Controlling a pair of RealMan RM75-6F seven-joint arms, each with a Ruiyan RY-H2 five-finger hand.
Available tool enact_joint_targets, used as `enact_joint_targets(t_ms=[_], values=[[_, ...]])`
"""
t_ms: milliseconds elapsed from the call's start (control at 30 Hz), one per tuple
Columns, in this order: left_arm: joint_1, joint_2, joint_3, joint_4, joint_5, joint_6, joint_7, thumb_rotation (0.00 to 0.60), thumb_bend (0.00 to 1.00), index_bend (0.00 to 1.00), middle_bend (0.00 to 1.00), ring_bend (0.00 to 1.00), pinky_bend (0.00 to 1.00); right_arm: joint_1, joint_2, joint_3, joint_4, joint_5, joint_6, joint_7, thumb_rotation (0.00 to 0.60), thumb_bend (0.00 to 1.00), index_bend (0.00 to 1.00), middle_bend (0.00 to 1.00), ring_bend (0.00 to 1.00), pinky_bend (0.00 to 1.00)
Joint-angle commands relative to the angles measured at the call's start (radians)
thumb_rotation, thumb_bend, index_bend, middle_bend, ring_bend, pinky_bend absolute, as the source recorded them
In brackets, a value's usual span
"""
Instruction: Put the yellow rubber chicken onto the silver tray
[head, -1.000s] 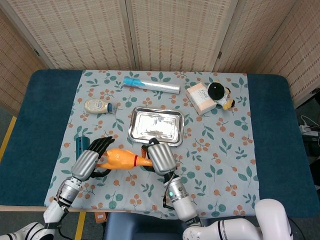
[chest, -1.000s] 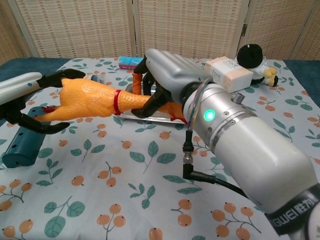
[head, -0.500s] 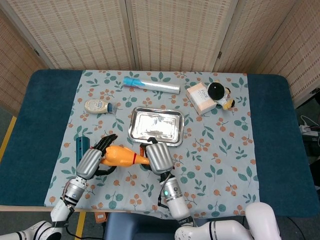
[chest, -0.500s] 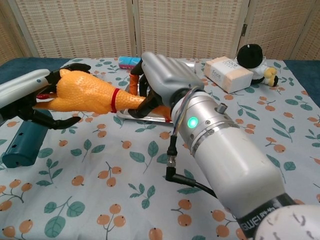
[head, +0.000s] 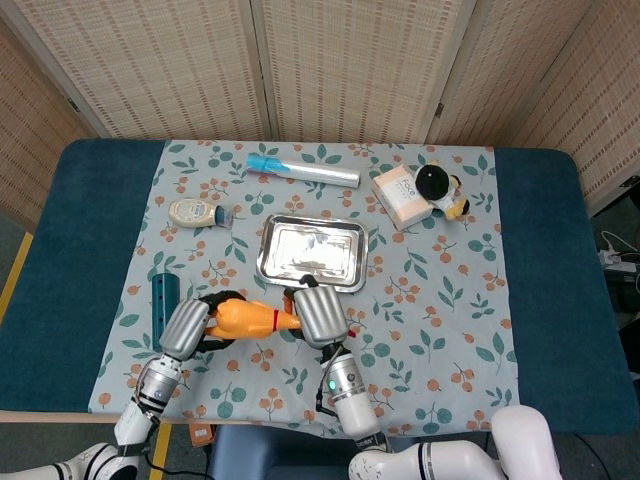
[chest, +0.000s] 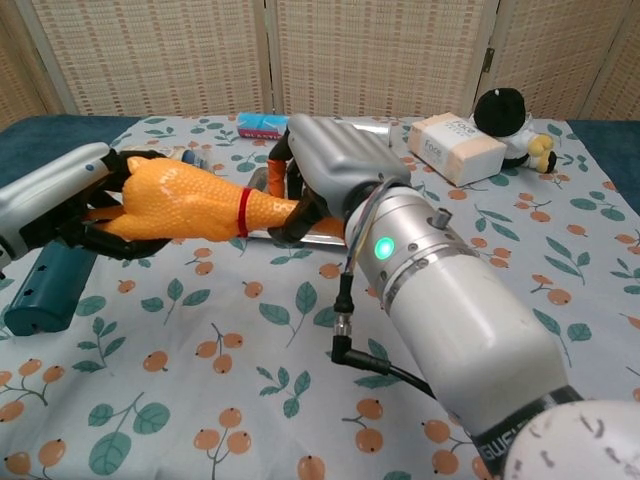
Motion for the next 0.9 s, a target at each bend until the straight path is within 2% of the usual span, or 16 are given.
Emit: enact_joint_targets(t_ms=[33, 233, 333, 367, 400, 433, 500, 533, 600, 667, 900], values=[[0.007, -0.027, 0.003, 0.015, 0.01, 0.026, 0.028, 0.6, 0.77, 0.93, 0.9, 0.8, 1.0, -0.003, 0.001, -0.002, -0.008, 0.002, 0.002, -0.008, 0.6, 0.29, 0.93, 0.67, 0.85, 1.0], [0.014, -0.038, 0.009, -0.004, 0.007, 0.035, 0.052, 0.6, 0.75, 0.94, 0.91, 0.82, 1.0, -0.011, 0.012, -0.007, -0.035, -0.001, 0.011, -0.023, 0.6, 0.29, 0.93, 0.67, 0.85, 1.0], [0.017, -0.048, 0.011, -0.005, 0.018, 0.049, 0.027, 0.6, 0.69, 0.92, 0.9, 0.82, 1.0, -0.016, 0.021, -0.007, -0.048, -0.001, 0.014, -0.028, 0.6, 0.29, 0.93, 0.67, 0.85, 1.0], [0.016, -0.045, 0.017, -0.002, 0.022, 0.044, 0.029, 0.6, 0.64, 0.86, 0.86, 0.77, 0.98, -0.017, 0.023, -0.007, -0.051, -0.001, 0.015, -0.029, 0.6, 0.29, 0.93, 0.67, 0.85, 1.0], [0.012, -0.038, 0.027, -0.002, 0.027, 0.031, 0.028, 0.6, 0.58, 0.73, 0.77, 0.67, 0.91, -0.018, 0.026, -0.007, -0.054, -0.002, 0.016, -0.032, 0.6, 0.29, 0.93, 0.67, 0.85, 1.0], [0.004, -0.022, 0.039, -0.011, 0.025, 0.0, 0.019, 0.6, 0.52, 0.55, 0.62, 0.52, 0.78, -0.02, 0.03, -0.006, -0.058, -0.001, 0.017, -0.034, 0.6, 0.29, 0.93, 0.67, 0.85, 1.0], [-0.008, 0.003, 0.045, -0.035, 0.01, -0.046, -0.003, 0.6, 0.46, 0.18, 0.25, 0.19, 0.47, -0.022, 0.035, -0.006, -0.065, 0.001, 0.018, -0.038, 0.6, 0.29, 0.93, 0.67, 0.85, 1.0], [-0.014, 0.014, 0.045, -0.043, 0.005, -0.062, -0.004, 0.6, 0.45, 0.06, 0.1, 0.07, 0.32, -0.023, 0.038, -0.006, -0.068, 0.002, 0.018, -0.04, 0.6, 0.29, 0.93, 0.67, 0.85, 1.0], [-0.02, 0.018, 0.041, -0.04, 0.006, -0.066, 0.008, 0.6, 0.41, 0.0, 0.0, 0.0, 0.15, -0.024, 0.043, -0.007, -0.073, 0.004, 0.016, -0.044, 0.6, 0.29, 0.93, 0.67, 0.85, 1.0], [-0.022, 0.019, 0.04, -0.041, 0.012, -0.062, 0.015, 0.6, 0.38, 0.0, 0.0, 0.0, 0.08, -0.025, 0.047, -0.007, -0.076, 0.007, 0.015, -0.048, 0.6, 0.29, 0.93, 0.67, 0.85, 1.0], [-0.033, 0.027, 0.042, -0.054, 0.014, -0.076, 0.032, 0.6, 0.32, 0.0, 0.0, 0.0, 0.05, -0.023, 0.052, -0.005, -0.078, 0.018, 0.007, -0.052, 0.6, 0.29, 0.93, 0.67, 0.85, 1.0]])
